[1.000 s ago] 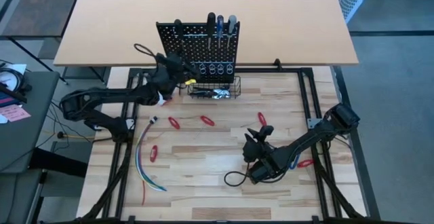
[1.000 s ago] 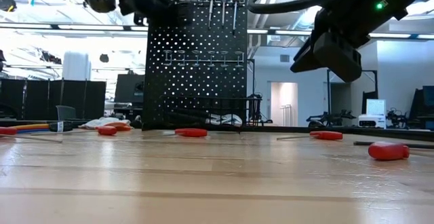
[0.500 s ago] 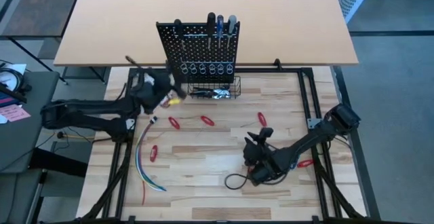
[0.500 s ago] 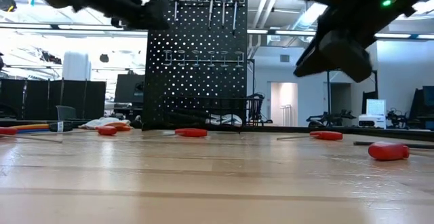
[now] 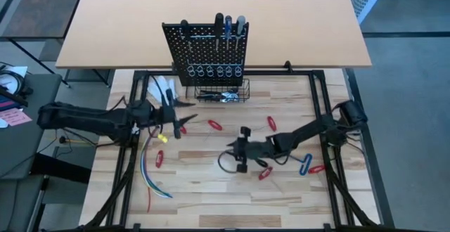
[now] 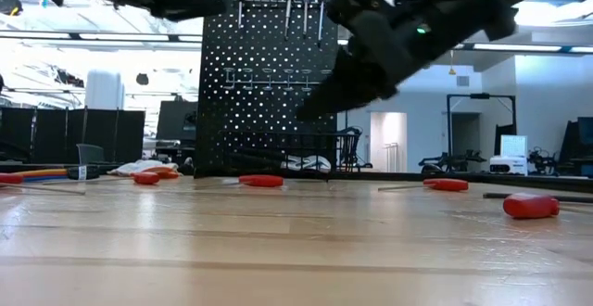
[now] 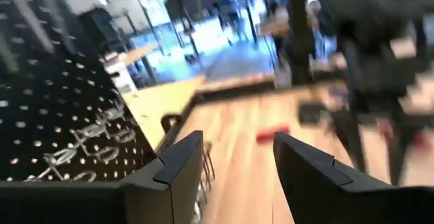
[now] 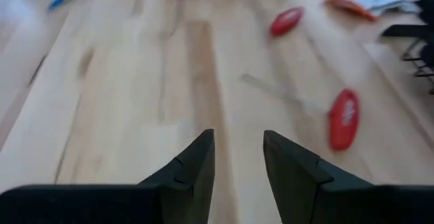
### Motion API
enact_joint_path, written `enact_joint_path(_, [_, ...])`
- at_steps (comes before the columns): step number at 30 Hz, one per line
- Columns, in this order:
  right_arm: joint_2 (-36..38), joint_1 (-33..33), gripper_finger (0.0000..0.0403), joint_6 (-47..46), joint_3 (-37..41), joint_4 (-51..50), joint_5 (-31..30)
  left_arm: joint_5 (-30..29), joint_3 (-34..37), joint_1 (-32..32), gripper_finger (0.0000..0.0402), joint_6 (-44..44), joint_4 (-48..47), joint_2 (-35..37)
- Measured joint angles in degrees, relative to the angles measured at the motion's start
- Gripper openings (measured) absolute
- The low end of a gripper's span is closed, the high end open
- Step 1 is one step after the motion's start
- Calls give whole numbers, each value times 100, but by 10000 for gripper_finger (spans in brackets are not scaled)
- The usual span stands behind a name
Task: Hang tools onto peg board
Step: Hang the red allen wrench on the black pegboard
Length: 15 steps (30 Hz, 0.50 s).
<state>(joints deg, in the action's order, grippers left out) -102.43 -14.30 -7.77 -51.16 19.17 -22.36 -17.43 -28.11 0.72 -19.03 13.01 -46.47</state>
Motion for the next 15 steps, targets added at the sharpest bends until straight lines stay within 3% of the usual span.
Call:
enact_joint_path(7, [0,562,171,495,0,173,158,-1161,-451,768,175,795,-1660,-231])
enact_joint_path(15, [-462,1427,262,478,-1,712,1135,-1521,-453,1102,175,1879,-2272,-601])
